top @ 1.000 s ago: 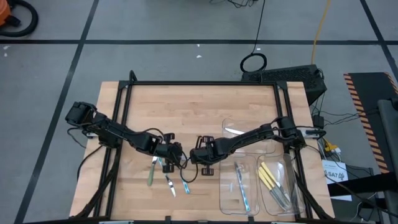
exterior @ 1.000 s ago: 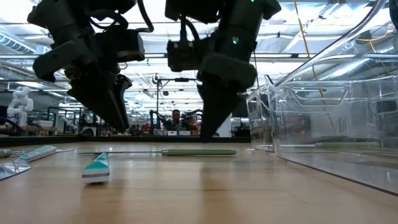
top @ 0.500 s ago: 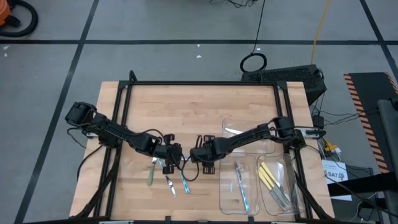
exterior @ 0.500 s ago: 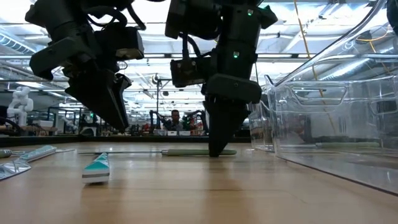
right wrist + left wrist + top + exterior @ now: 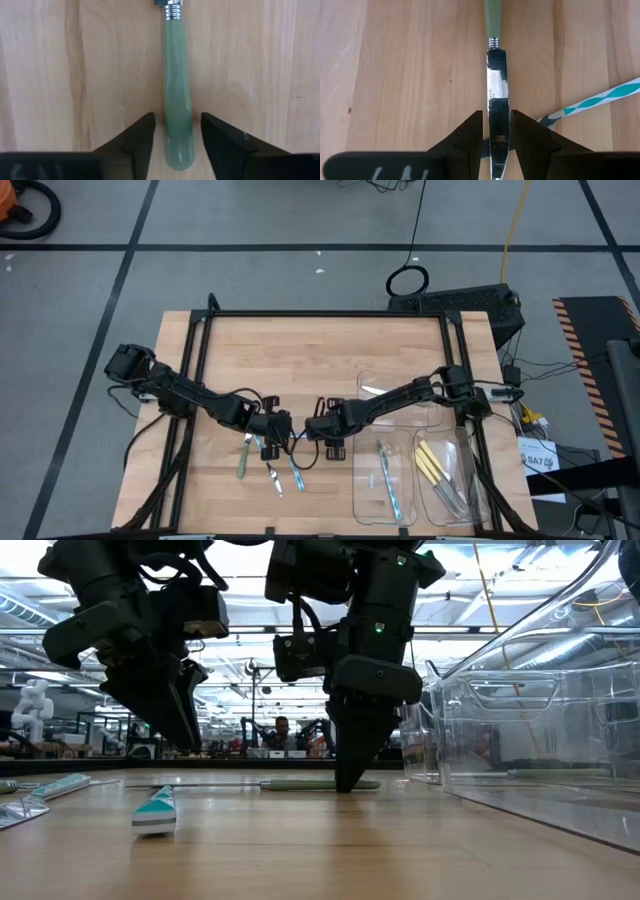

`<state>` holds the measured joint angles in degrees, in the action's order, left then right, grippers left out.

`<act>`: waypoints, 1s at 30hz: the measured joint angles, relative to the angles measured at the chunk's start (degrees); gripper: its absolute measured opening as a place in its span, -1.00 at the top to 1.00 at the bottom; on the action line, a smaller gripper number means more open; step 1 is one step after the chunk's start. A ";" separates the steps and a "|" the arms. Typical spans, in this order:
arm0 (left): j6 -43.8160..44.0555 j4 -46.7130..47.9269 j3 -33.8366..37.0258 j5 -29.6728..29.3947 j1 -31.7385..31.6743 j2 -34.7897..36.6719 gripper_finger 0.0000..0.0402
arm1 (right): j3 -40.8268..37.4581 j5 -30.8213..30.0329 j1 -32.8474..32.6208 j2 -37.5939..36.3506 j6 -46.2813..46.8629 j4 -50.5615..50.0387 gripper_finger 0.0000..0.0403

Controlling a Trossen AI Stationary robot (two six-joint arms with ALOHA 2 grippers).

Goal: Sort silverware by color (type)
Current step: Put the green knife into the top transparent bin

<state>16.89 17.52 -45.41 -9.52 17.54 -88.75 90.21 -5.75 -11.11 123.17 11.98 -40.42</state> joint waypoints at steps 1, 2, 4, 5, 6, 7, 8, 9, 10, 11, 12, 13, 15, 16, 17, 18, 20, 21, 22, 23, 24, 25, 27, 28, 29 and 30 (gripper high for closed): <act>0.12 -0.01 0.00 0.00 0.00 0.00 0.46 | -0.02 0.05 0.00 0.02 0.07 0.16 0.30; 0.18 0.02 0.00 0.00 0.03 0.00 0.46 | -0.02 0.14 0.00 0.04 0.16 0.27 0.36; 0.01 0.17 0.00 0.00 0.20 0.00 0.46 | -0.04 0.20 -0.02 0.04 0.15 0.43 0.50; -0.05 0.27 0.00 0.00 0.22 0.00 0.46 | -0.04 0.16 -0.05 0.04 0.16 0.48 0.57; -0.07 0.28 0.00 0.00 0.22 0.00 0.46 | -0.04 0.12 -0.07 0.04 0.11 0.49 0.64; -0.07 0.27 0.00 0.00 0.22 0.00 0.46 | -0.04 0.12 -0.07 0.04 -0.02 0.49 0.70; -0.07 0.26 0.00 0.00 0.22 0.00 0.46 | -0.04 -0.05 -0.07 0.02 -0.49 0.48 0.76; -0.07 0.28 0.00 0.00 0.22 0.00 0.46 | -0.01 -0.40 -0.10 -0.03 -0.76 0.94 0.84; -0.07 0.31 0.00 0.00 0.22 0.00 0.46 | -0.04 -0.55 -0.04 -0.02 -0.86 1.37 0.88; -0.07 0.38 0.00 0.00 0.22 0.00 0.46 | 0.00 -0.74 -0.04 0.02 -0.94 1.06 0.91; -0.05 0.61 0.00 0.09 0.22 0.00 0.46 | 0.00 -0.88 -0.06 0.06 -0.97 1.05 0.93; 0.01 0.90 0.00 0.32 0.22 0.00 0.46 | 0.00 -0.91 -0.15 0.08 -1.24 1.17 0.95; 0.16 2.41 -0.11 0.94 0.22 0.23 0.46 | 0.00 -1.15 -0.24 0.05 -2.02 1.21 0.97; 0.24 4.08 -0.44 0.97 0.38 0.52 0.46 | 0.00 -1.14 -0.24 0.06 -2.35 1.19 0.98; 0.92 5.60 -1.01 0.97 0.60 0.73 0.46 | 0.00 -1.03 -0.24 0.06 -2.39 1.15 0.99; 1.79 7.01 -1.78 0.89 0.85 0.74 0.46 | 0.00 -0.95 -0.24 0.07 -2.40 1.15 1.00; 3.18 10.78 -3.01 0.36 1.64 0.74 0.46 | 0.00 -0.86 -0.24 0.04 -2.39 1.15 1.00; 3.73 12.11 -3.36 0.04 2.13 0.74 0.46 | 0.00 -0.86 -0.24 0.07 -2.35 1.10 1.00; 4.22 12.21 -3.55 -0.38 2.58 0.74 0.46 | 0.00 -0.77 -0.24 0.07 -2.34 1.02 1.00; 4.46 11.65 -3.59 -0.89 3.01 0.74 0.46 | -0.02 -0.64 -0.24 0.07 -2.33 1.02 1.00; 4.49 11.14 -3.63 -1.38 3.42 0.74 0.46 | -0.02 -0.60 -0.24 0.07 -2.33 1.04 1.00; 4.47 10.64 -3.63 -2.13 3.87 0.74 0.46 | -0.02 -0.60 -0.24 0.07 -2.28 0.95 1.00; 4.43 9.39 -3.63 -4.12 4.64 0.74 0.46 | -0.07 -0.45 -0.28 0.07 -2.09 0.95 1.00; 4.45 8.96 -3.63 -5.06 4.93 0.74 0.46 | -0.07 -0.41 -0.37 0.07 -1.88 0.93 1.00; 4.51 8.91 -3.65 -5.90 5.21 0.74 0.46 | -0.07 -0.37 -0.45 0.07 -1.61 0.93 1.00; 4.78 9.10 -3.65 -6.47 5.44 0.74 0.46 | -0.07 -0.36 -0.55 0.07 -1.33 0.91 1.00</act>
<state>21.67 26.62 -49.06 -15.99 22.98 -88.01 90.15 -6.11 -11.67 123.24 10.65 -39.50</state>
